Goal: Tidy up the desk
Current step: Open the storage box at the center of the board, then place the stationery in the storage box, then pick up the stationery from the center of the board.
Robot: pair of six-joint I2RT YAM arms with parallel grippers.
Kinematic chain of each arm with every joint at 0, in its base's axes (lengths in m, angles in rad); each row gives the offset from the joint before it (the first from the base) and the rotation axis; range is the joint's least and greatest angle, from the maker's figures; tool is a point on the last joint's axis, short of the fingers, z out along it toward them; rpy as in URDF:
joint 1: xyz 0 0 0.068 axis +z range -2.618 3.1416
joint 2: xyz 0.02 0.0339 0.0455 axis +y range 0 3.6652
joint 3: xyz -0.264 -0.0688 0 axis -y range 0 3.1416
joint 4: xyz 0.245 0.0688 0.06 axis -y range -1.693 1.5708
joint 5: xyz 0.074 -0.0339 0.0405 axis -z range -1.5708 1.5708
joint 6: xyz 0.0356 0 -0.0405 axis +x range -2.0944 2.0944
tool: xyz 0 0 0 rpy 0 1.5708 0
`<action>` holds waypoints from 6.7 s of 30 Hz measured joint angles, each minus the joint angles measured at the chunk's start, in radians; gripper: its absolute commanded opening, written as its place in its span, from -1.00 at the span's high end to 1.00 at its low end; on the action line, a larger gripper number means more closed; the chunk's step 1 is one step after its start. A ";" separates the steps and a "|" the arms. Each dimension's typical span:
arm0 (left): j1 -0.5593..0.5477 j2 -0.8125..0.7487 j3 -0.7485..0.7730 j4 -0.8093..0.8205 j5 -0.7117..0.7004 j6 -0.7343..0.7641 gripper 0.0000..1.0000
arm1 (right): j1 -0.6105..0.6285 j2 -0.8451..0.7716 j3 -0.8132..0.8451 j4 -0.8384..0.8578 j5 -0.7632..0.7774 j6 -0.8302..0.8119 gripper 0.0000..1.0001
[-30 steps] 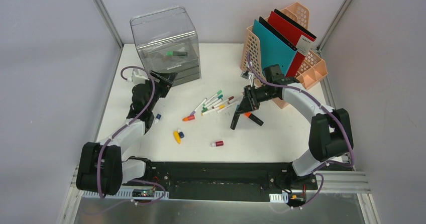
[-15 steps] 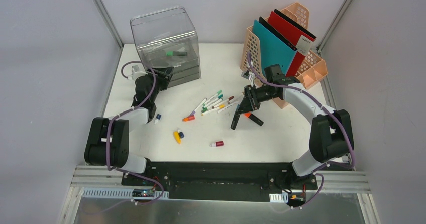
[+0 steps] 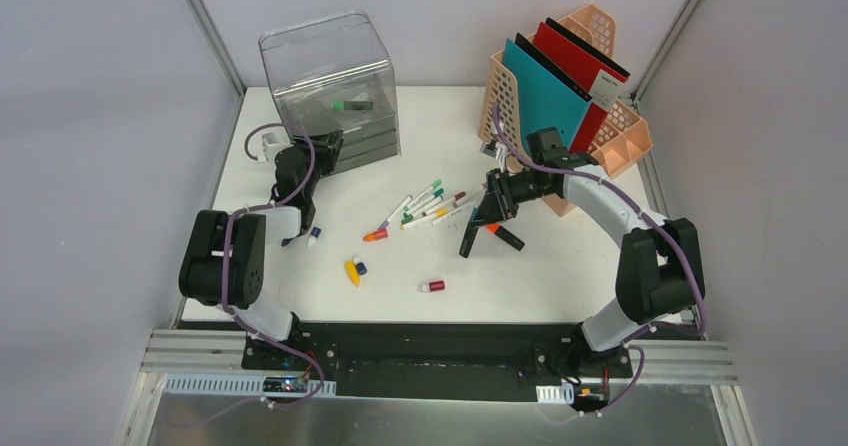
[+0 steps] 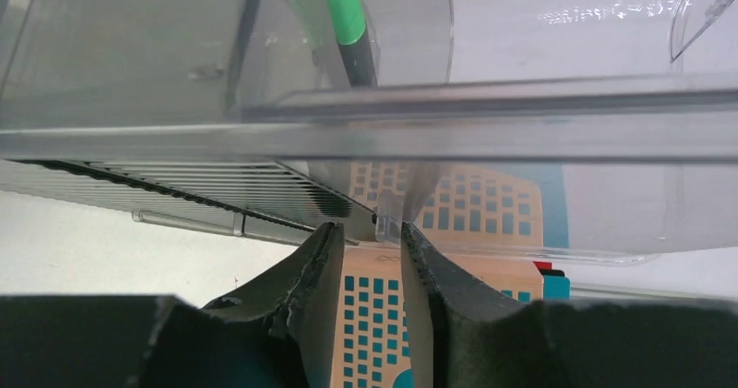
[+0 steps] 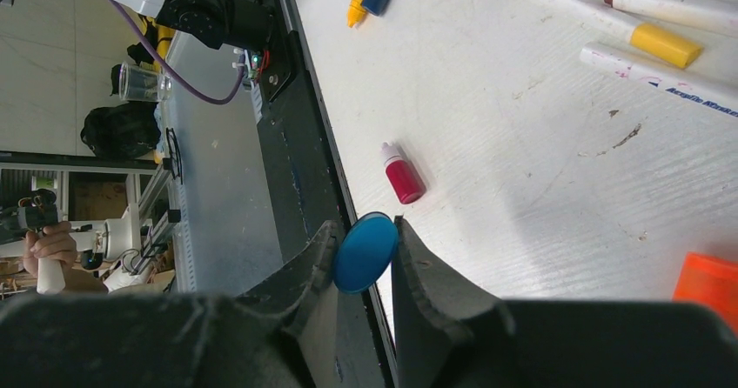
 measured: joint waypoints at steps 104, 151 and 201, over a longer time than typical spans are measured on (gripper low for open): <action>0.004 -0.507 0.294 -0.601 0.113 -0.104 1.00 | 0.242 0.689 1.044 0.702 0.522 1.331 1.00; 0.004 -0.525 0.340 -0.661 0.072 -0.118 1.00 | 0.325 0.714 0.639 1.453 0.570 0.540 1.00; 0.003 -0.538 0.344 -0.689 0.056 -0.107 1.00 | 0.484 0.579 0.266 1.551 0.940 -0.195 -0.95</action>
